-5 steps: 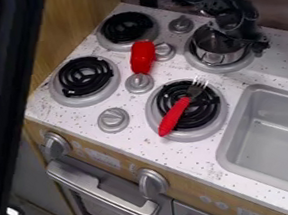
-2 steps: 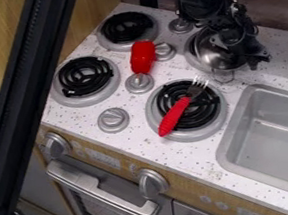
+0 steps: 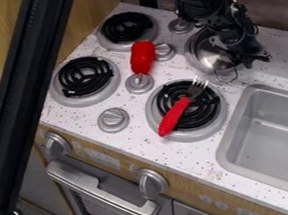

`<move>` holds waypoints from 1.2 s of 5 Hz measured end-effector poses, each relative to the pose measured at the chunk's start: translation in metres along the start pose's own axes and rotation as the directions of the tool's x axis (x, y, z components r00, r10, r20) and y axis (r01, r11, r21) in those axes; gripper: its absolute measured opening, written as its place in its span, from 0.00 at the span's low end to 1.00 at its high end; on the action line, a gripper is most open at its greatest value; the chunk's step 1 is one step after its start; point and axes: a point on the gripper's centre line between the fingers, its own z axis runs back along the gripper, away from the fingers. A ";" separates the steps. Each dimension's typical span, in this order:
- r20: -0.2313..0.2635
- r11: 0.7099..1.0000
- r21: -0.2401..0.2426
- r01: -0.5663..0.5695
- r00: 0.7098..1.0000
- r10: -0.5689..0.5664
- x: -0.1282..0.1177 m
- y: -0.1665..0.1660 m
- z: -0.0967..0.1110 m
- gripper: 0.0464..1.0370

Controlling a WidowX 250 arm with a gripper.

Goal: Move the silver pot to the bottom left burner

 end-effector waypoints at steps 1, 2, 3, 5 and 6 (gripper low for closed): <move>-0.032 0.998 -0.015 0.056 0.998 -0.056 0.004 0.000 0.014 0.06; -0.114 0.998 0.011 0.059 0.992 -0.057 0.004 0.023 0.048 0.03; -0.149 0.998 0.055 0.034 0.988 -0.026 -0.010 0.077 0.077 0.02; -0.296 0.987 0.145 0.073 0.955 -0.028 -0.055 0.138 0.096 0.02; -0.319 0.982 0.186 0.040 0.948 0.022 -0.072 0.168 0.105 0.02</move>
